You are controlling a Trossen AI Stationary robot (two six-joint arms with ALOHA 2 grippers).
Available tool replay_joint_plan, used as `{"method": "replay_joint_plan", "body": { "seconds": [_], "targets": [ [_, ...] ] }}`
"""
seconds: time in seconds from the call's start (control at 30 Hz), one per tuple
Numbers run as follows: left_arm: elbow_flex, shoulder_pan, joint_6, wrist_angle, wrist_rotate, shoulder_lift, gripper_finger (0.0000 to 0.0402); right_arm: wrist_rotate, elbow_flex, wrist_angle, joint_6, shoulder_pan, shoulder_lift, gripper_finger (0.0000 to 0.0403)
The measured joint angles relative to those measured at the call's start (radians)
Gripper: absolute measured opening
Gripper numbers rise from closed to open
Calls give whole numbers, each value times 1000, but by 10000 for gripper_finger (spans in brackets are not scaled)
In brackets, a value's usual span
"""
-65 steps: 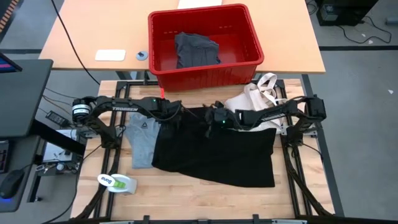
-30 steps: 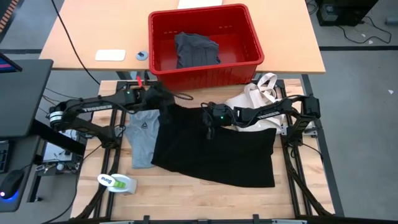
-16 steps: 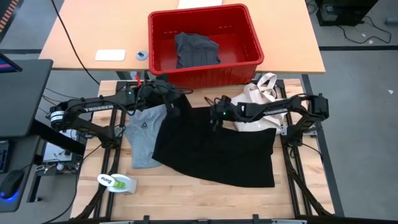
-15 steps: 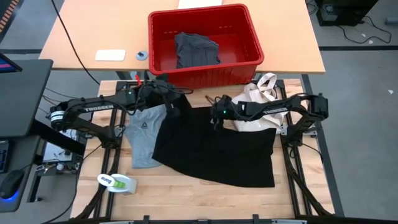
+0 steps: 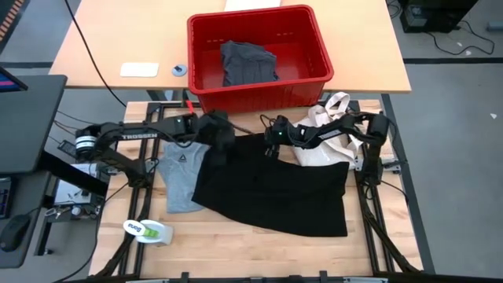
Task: Fold Laundry from Bin
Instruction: Fold the black shirt
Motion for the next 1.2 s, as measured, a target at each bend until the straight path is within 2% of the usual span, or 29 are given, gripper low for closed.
{"method": "replay_joint_plan", "body": {
  "seconds": [0.17, 0.3, 0.37, 0.43, 0.47, 0.6, 0.63, 0.7, 0.77, 0.87, 1.0, 1.2],
  "targets": [
    [0, -13, 40, -59, 168, 54, 12, 236, -2, 61, -19, 0, 29, 134],
    [0, -25, 43, -55, 187, 96, 12, 518, -1, 153, -13, -17, 27, 75],
    [0, -28, 43, -66, 182, 104, 12, 557, -1, 150, -41, -20, 2, 55],
    [0, -27, 43, -68, 170, 110, 12, 536, -6, 125, -59, -4, -53, 42],
    [0, -27, 43, -79, 169, 111, 12, 472, -8, 107, -68, 11, -90, 37],
    [0, -21, 41, -118, 168, 110, 12, -58, -9, -55, -51, 24, -208, 27],
    [0, -21, 38, -136, 169, 110, 12, -141, -10, -81, -31, 24, -211, 25],
    [0, -20, 36, -154, 208, 112, 12, -216, -11, -106, -10, 23, -193, 21],
    [-2, -19, 40, -167, 311, 113, 12, -249, -11, -109, -4, 25, -153, 17],
    [-28, -30, 34, -129, 417, 113, 12, -210, -11, -107, 28, 33, -86, 12],
    [-78, -54, -16, -92, 419, 113, 12, -75, -7, -74, 54, 34, -23, 12],
    [-218, -87, -90, 92, 361, 113, 12, 314, -12, -36, 168, 0, 10, 12]
  ]
}}
